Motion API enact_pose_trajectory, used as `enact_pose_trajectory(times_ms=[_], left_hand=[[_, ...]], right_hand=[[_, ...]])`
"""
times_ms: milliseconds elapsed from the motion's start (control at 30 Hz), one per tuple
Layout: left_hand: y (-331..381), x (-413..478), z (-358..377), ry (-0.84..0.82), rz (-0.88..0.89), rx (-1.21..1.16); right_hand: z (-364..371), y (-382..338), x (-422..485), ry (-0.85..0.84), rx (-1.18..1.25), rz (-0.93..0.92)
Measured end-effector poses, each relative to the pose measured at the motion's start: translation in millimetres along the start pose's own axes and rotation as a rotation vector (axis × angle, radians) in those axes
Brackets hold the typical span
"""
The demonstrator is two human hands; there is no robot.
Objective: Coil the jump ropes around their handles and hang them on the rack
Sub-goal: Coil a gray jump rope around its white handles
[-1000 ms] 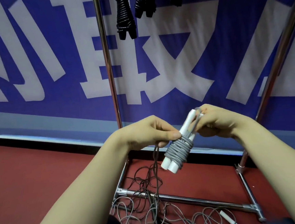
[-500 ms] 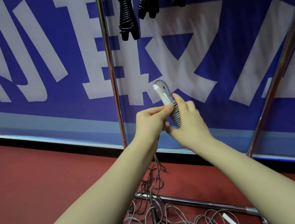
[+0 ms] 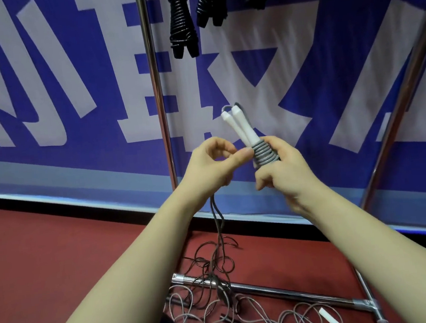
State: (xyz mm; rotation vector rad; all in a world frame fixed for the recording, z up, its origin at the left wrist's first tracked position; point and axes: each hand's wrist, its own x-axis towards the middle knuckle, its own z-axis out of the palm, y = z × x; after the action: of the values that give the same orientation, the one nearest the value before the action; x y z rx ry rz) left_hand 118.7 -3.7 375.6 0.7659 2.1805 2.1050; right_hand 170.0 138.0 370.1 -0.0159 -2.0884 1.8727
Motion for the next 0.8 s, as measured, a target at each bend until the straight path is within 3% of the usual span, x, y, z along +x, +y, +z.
enact_pose_trajectory(times_ms=[133,333,500,633,800], left_hand=[[2.1,0.5,-1.2,-0.050,0.071,0.098],[10.4,-3.1,-4.6,-0.209,0.122,0.004],[10.9,-3.6,-5.9,-0.264,0.106,-0.037],[7.5,-4.3,-3.1,-0.150,0.075,-0.070],[3.3,-2.9,4.6,0.103,0.000,-0.074]], right_hand=[[-4.3,-9.3,-3.5,-0.182,0.229,0.133],[-11.4,-9.6,-2.3,-0.465,0.628,0.176],[-14.4,-7.7,-2.2,-0.537,0.682,0.217],[-14.3,-14.0,-5.3,-0.300,0.506,0.288],[-3.9,-9.2,-0.5,-0.059,-0.217,-0.004]])
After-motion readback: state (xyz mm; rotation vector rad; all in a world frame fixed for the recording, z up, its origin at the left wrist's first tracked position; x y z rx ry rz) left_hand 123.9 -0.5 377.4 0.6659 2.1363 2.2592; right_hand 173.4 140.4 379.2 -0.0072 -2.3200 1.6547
